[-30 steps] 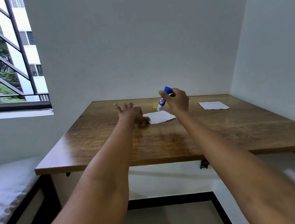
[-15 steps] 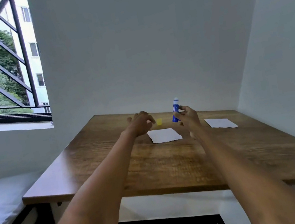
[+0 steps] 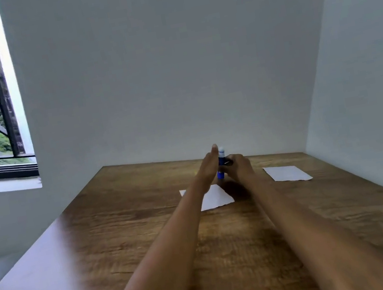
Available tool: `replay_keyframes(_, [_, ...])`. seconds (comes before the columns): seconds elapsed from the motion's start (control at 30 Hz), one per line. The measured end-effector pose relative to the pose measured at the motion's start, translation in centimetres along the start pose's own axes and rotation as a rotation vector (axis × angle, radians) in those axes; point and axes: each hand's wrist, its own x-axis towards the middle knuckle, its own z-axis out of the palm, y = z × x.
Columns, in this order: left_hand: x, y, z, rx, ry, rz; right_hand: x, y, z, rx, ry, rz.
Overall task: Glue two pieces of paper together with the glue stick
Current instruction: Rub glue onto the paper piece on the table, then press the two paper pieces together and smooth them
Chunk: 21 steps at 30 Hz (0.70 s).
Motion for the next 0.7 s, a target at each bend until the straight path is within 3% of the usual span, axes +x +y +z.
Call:
replay_keyframes(0.33, [0.1, -1.0, 0.4, -0.048, 0.01, -0.095, -0.2, 0.2, -0.1, 0.039, -0.043, 0.004])
replay_keyframes(0.53, [-0.3, -0.1, 1.0, 0.036, 0.233, -0.002, -1.4, -0.3, -1.3, 0.03, -0.071, 0.029])
replay_keyframes(0.7, [-0.3, 0.4, 3.1, 0.239, 0.368, 0.121, -2.9, -0.2, -3.3, 0.044, -0.028, 0.011])
